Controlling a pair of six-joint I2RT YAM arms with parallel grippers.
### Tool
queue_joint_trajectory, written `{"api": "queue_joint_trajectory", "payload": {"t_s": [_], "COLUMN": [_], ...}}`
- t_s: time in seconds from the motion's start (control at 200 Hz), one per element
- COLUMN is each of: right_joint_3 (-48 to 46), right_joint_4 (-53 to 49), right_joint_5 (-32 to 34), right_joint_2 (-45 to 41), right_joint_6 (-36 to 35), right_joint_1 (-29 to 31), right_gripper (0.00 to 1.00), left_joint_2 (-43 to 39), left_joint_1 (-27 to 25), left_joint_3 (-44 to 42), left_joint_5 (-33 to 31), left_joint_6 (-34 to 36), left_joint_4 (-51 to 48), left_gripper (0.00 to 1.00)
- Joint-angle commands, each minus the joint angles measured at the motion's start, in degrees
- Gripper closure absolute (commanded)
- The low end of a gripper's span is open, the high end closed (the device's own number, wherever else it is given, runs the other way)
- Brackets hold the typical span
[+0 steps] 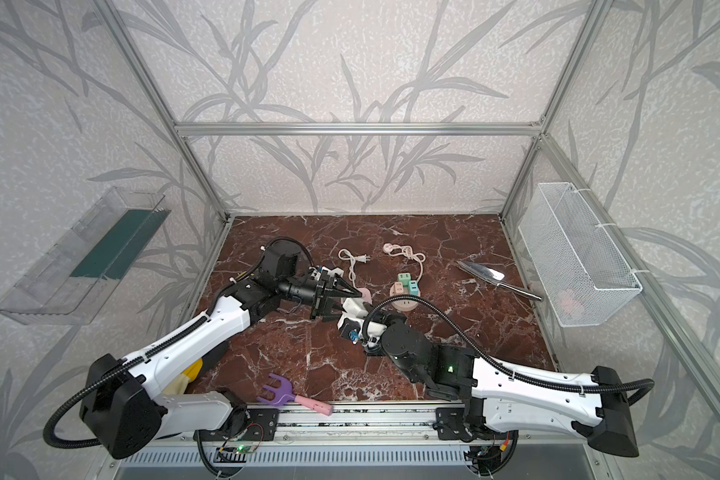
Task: Insert the plug
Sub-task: 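Take the white charger with the right gripper while the left releases and withdraws, then carry the white charger over the square pink strip with the right gripper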
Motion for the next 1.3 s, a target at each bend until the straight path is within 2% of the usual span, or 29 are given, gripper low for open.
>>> {"api": "queue_joint_trajectory", "payload": {"t_s": [0.0,0.06,0.125,0.2,0.285,0.475,0.665,0.74,0.755,0.815,0.97,1.115,1.195,1.295], "right_joint_3": [2.8,3.4,4.3,5.5,7.5,13.7,20.7,23.4,23.9,26.3,34.5,40.8,43.9,47.9], "right_joint_4": [-4.0,-5.8,-7.5,-9.8,-13.0,-21.1,-28.0,-30.1,-30.5,-32.3,-39.7,-45.8,-48.7,-52.7], "right_joint_5": [-3.7,-4.3,-5.2,-6.3,-7.8,-13.4,-15.5,-16.6,-16.7,-18.2,-33.8,-43.1,-47.1,-48.0], "right_joint_2": [0.2,0.5,0.5,0.6,1.0,3.9,8.0,9.4,9.7,10.7,15.6,20.7,23.8,27.7], "right_joint_6": [5.7,7.6,9.9,12.6,15.7,24.6,32.1,33.8,34.2,36.6,47.1,53.3,54.2,54.0], "right_joint_1": [-0.2,-0.8,-1.5,-2.3,-3.4,-7.7,-12.4,-13.3,-14.9,-16.8,-25.5,-31.3,-33.4,-34.6], "right_gripper": [1.0,1.0,1.0,1.0,1.0,1.0,1.0,1.0,1.0,1.0,1.0,1.0,1.0,1.0], "left_joint_2": [1.2,2.1,3.7,5.5,6.0,2.0,-6.2,-9.7,-10.1,-11.6,-13.3,-13.2,-13.2,-13.0], "left_joint_1": [2.4,3.3,3.9,4.4,4.9,4.9,4.9,4.9,4.9,4.9,4.9,4.9,4.9,4.9], "left_joint_3": [5.2,7.7,11.7,15.5,17.5,17.3,11.1,7.4,6.9,5.3,1.9,0.7,-0.3,-1.5], "left_joint_5": [-0.9,-2.4,-6.6,-13.6,-22.6,-42.4,-59.7,-62.4,-62.8,-61.2,-60.6,-59.6,-59.0,-58.5], "left_joint_6": [9.7,15.4,24.8,33.7,39.2,43.7,40.2,39.7,39.9,42.7,44.2,43.8,43.4,43.1], "left_joint_4": [-8.4,-15.3,-28.0,-39.5,-46.4,-47.2,-39.2,-34.3,-33.8,-31.3,-28.9,-28.7,-28.0,-27.2], "left_gripper": [0.39,0.38,0.38,0.38,0.38,0.38,0.41,0.42,0.42,0.43,0.44,0.44,0.45,0.45]}}
